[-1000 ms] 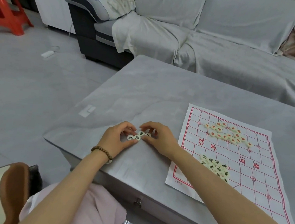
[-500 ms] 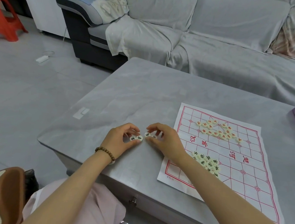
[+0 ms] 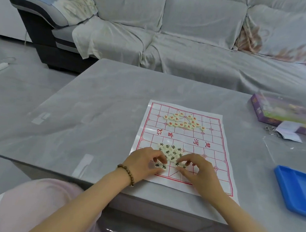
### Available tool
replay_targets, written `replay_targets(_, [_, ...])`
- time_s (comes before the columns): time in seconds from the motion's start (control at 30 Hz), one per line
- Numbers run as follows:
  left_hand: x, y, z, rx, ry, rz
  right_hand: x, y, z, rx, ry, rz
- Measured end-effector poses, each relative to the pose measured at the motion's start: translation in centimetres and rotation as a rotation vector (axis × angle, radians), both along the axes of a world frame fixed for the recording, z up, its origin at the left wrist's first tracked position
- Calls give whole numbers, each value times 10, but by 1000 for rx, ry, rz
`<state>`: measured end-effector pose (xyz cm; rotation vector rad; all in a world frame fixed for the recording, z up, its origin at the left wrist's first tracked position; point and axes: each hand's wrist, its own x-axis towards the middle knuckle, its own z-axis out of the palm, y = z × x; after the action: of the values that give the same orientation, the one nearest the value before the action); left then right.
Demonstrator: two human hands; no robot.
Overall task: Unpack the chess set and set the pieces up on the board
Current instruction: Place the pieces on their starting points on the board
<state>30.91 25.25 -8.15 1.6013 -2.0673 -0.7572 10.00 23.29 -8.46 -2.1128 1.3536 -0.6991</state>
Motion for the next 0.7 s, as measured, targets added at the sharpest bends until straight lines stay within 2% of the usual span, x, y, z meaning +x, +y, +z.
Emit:
replay_targets(0.2, [-4, -4, -1, -110, -65, 39, 1, 0, -12, -130, 45, 56])
replay_targets(0.3, [2, -10, -4, -139, -179, 65, -4, -6, -15, -214, 131, 44])
replay_targets(0.5, [9, -21, -14, 70, -517, -78, -4, -20, -16, -106, 464, 222])
replay_targets(0.7, [0, -21, -15, 128, -639, -79, 7, -21, -19, -76, 564, 229])
